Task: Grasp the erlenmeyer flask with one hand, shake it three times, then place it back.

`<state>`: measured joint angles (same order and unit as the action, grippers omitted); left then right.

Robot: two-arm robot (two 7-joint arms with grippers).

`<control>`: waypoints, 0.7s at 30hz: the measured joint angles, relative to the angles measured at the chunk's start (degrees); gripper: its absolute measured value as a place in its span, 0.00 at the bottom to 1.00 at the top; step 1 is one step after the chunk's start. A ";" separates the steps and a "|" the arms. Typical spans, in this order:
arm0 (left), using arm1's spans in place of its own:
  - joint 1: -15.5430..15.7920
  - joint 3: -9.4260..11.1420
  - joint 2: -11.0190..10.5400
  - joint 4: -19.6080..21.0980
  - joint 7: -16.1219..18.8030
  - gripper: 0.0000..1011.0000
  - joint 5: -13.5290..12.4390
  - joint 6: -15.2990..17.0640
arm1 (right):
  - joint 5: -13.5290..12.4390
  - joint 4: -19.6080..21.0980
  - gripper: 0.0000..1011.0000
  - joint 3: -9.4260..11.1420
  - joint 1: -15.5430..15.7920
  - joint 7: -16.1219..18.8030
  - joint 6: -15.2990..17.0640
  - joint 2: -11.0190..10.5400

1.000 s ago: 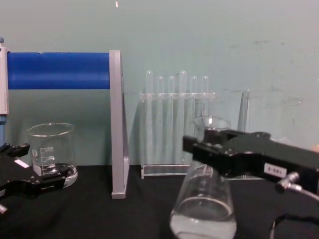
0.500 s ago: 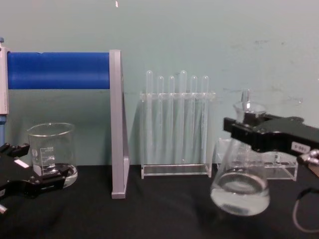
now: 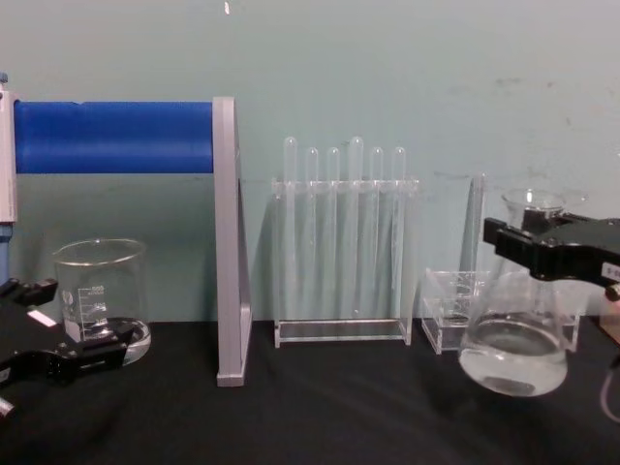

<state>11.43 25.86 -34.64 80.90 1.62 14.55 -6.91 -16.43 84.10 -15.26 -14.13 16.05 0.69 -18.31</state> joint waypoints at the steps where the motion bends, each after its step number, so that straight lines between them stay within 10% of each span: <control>1: 0.00 0.00 0.00 0.00 0.00 0.99 0.00 0.00 | 0.11 -0.16 0.44 0.17 -0.06 -0.10 -0.01 0.07; 21: 0.00 0.00 0.00 0.00 0.00 0.99 0.00 0.00 | 2.19 -2.55 0.44 3.09 -0.91 -0.70 0.07 1.73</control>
<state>11.43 25.86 -34.64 80.90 1.62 14.55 -6.91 -14.24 81.56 -12.17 -15.04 15.35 0.76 -16.58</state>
